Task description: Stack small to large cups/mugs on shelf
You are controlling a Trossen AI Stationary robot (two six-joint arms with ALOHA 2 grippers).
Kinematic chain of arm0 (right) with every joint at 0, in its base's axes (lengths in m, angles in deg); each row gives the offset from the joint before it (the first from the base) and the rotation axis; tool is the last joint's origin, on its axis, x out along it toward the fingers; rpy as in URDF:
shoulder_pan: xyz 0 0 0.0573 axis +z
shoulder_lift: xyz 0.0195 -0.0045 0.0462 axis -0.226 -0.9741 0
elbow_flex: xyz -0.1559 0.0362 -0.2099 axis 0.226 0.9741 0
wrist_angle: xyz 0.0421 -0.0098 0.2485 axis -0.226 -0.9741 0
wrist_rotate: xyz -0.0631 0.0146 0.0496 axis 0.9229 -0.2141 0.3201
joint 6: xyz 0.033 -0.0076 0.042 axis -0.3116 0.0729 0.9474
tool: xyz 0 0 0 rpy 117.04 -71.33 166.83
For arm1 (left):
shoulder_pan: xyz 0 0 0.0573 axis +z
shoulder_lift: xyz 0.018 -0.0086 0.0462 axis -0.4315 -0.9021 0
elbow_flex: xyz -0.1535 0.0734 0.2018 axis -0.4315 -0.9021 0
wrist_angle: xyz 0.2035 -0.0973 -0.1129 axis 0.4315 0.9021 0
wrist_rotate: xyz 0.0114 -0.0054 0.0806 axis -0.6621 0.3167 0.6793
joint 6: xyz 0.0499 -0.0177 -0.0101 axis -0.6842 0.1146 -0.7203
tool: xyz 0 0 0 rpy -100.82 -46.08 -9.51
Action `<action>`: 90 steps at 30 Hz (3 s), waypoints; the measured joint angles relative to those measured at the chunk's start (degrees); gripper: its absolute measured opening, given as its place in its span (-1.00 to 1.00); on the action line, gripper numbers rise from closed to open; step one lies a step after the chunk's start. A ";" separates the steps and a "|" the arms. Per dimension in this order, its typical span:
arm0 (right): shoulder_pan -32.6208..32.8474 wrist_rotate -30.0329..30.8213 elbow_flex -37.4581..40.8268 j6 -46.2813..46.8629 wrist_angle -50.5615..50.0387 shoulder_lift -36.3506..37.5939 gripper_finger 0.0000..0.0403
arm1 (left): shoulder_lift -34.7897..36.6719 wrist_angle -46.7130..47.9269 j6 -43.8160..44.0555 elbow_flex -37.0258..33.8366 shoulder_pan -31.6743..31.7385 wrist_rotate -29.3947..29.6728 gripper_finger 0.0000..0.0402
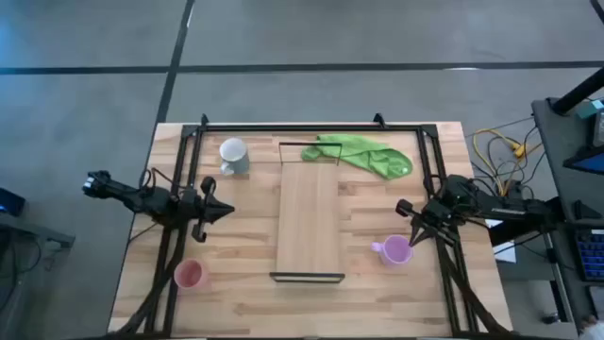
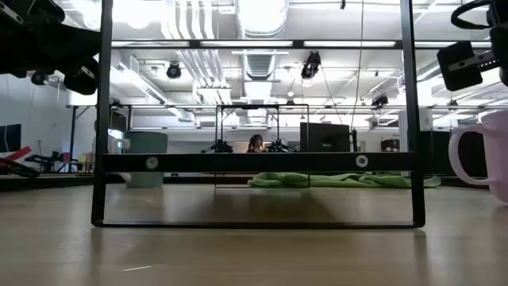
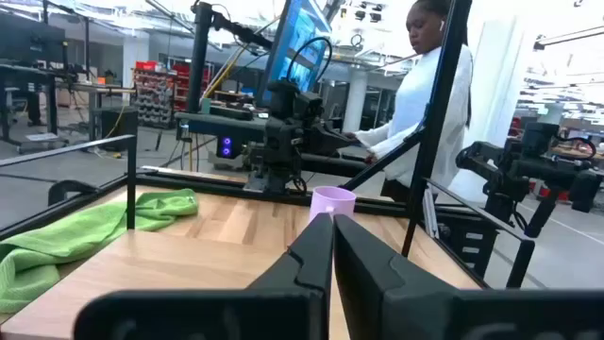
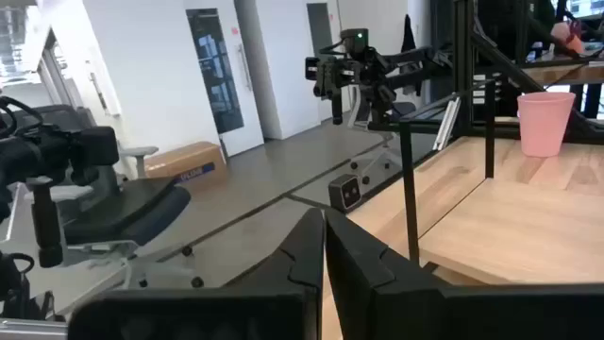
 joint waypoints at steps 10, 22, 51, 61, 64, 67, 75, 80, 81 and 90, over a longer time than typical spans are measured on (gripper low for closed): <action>0.00 0.00 0.00 0.00 -0.01 0.00 -0.96 | 0.00 -0.02 0.00 0.00 0.01 0.00 -1.00; 0.00 0.00 0.00 0.02 0.00 0.00 -0.96 | 0.00 0.00 0.00 -0.02 0.01 0.00 -1.00; 0.01 0.00 0.00 -0.30 -0.01 -0.01 -0.96 | 0.00 0.00 0.00 -0.02 0.01 0.00 -1.00; 0.00 10.04 0.00 -2.20 -0.02 -0.02 -0.96 | -0.02 -0.02 0.00 0.00 0.01 0.00 -1.00; 0.00 13.07 0.00 -1.98 -0.02 -0.02 -0.96 | -0.02 0.00 0.00 -0.02 0.01 0.00 -1.00; 0.00 13.25 0.00 -2.11 -0.02 -0.02 -0.96 | 0.00 0.00 0.00 0.00 0.00 0.00 -1.00; 0.02 15.03 0.00 20.63 1.94 -0.02 -0.96 | 0.07 -0.03 -1.00 0.00 0.00 2.23 -1.00; 0.21 16.04 -0.65 42.85 8.60 -0.59 -0.96 | -0.94 2.43 3.13 2.16 0.01 4.31 -1.00; 0.40 16.05 -1.64 44.41 9.62 -0.94 -0.96 | -1.58 3.00 3.12 3.88 -0.01 3.69 -1.00; 1.38 14.86 -26.22 39.05 -7.28 -14.03 -0.96 | -19.48 29.61 -4.91 36.48 -0.01 7.46 -1.00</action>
